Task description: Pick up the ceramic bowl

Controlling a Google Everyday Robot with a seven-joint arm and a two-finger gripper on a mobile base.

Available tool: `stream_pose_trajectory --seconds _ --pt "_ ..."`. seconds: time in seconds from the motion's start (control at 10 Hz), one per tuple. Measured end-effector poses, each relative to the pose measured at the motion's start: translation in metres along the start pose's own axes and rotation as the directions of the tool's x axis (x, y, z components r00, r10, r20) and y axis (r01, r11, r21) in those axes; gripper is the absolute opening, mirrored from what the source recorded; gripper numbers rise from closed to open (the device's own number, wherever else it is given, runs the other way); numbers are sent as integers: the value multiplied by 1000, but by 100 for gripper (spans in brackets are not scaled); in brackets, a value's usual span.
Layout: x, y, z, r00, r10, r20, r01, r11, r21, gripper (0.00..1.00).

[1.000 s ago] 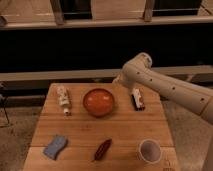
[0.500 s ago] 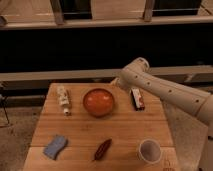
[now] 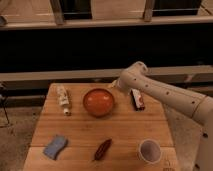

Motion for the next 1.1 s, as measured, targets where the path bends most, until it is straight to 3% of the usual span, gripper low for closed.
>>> stream_pose_trajectory --seconds 1.1 --pt "-10 -7 37 997 -59 43 57 997 54 80"
